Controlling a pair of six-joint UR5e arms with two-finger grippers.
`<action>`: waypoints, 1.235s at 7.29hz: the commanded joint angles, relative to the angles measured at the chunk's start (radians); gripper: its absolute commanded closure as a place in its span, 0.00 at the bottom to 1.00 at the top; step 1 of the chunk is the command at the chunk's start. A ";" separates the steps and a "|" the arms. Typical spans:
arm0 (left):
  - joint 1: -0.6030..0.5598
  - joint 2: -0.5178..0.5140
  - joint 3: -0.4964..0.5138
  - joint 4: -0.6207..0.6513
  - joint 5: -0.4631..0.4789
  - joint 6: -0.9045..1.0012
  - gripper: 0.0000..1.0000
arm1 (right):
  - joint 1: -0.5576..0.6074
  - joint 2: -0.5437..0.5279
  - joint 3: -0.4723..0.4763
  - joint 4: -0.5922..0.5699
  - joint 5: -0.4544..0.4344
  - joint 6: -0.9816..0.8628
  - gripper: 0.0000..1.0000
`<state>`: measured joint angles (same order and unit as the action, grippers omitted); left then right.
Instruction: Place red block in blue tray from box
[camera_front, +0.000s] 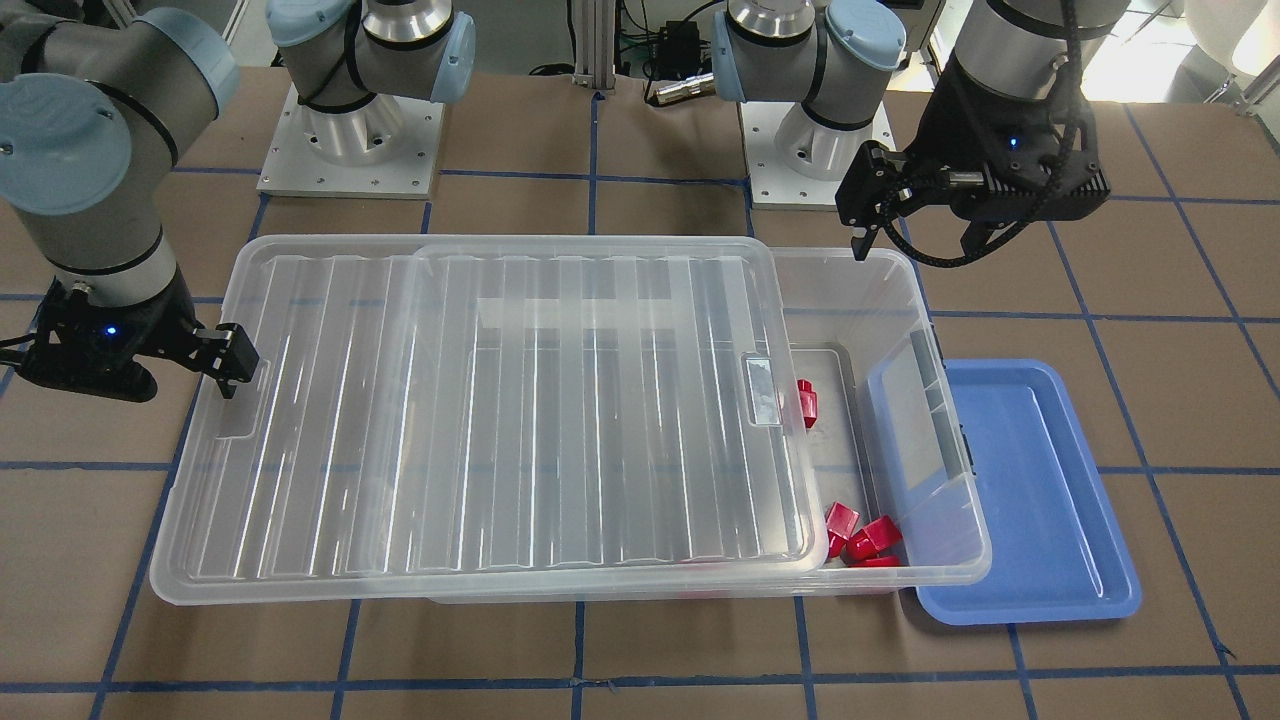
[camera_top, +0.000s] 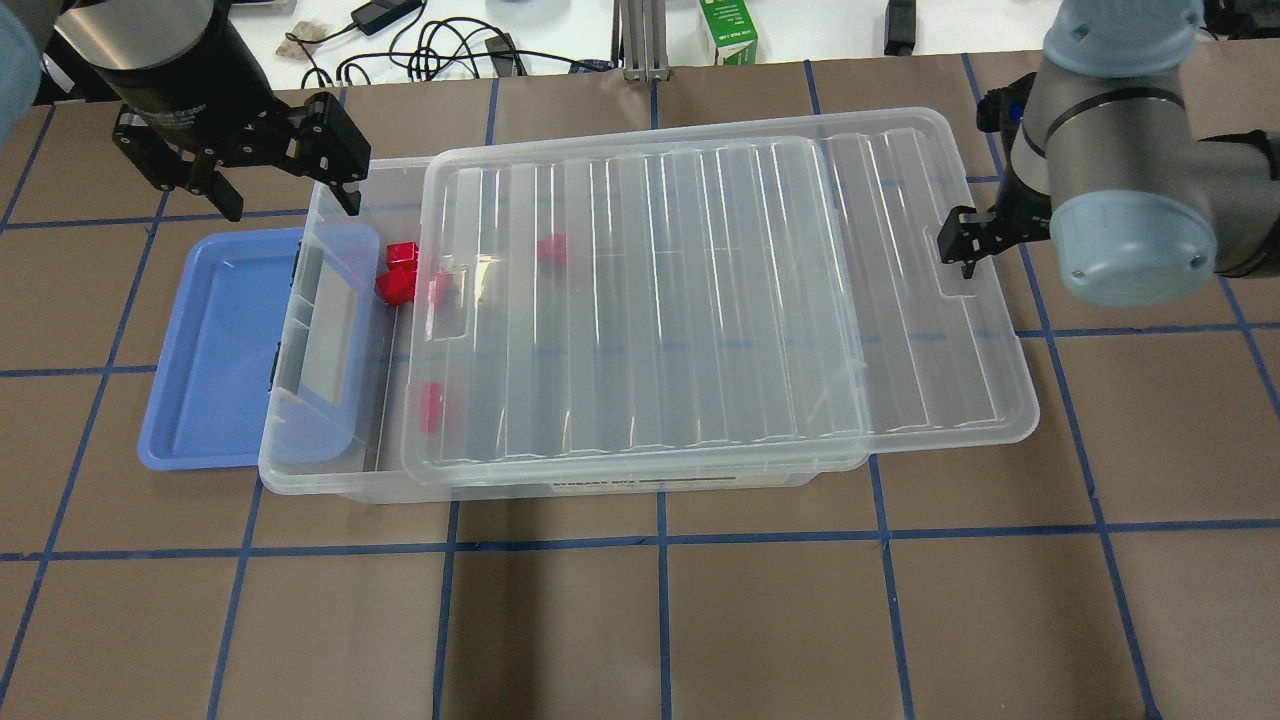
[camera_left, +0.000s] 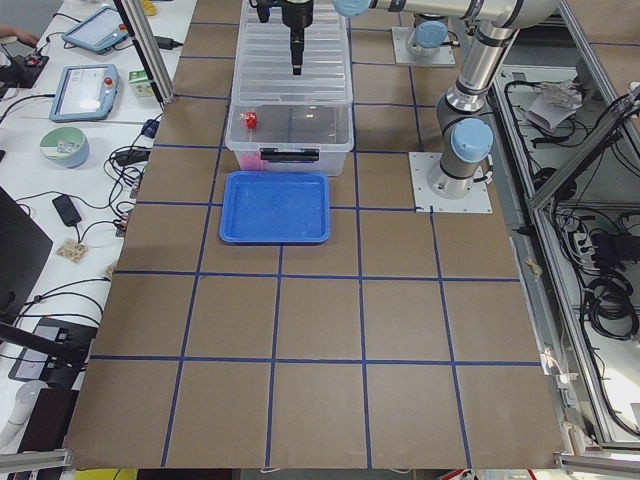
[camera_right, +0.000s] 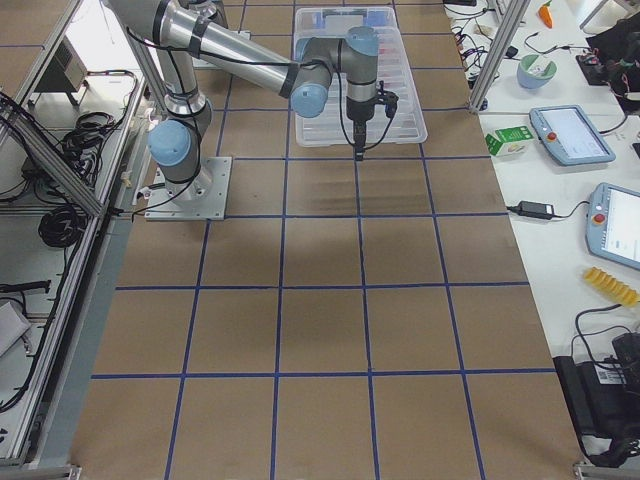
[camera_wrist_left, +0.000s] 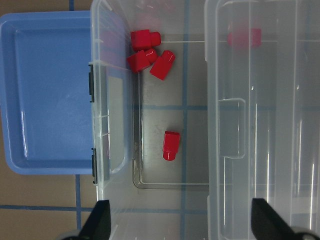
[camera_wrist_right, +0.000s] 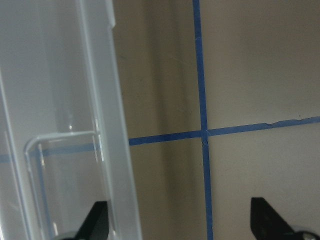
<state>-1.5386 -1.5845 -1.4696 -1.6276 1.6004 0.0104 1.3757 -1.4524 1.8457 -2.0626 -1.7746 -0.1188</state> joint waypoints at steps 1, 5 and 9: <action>0.000 0.001 0.000 0.000 0.001 0.000 0.00 | -0.085 0.001 -0.002 0.002 0.001 -0.001 0.00; 0.000 0.001 0.000 0.000 0.001 0.000 0.00 | -0.106 -0.006 -0.003 0.007 0.003 -0.001 0.00; 0.000 -0.005 0.000 0.000 0.001 0.000 0.00 | -0.101 -0.073 -0.150 0.243 0.068 -0.031 0.00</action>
<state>-1.5386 -1.5833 -1.4696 -1.6276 1.6015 0.0107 1.2704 -1.4840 1.7695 -1.9566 -1.7463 -0.1404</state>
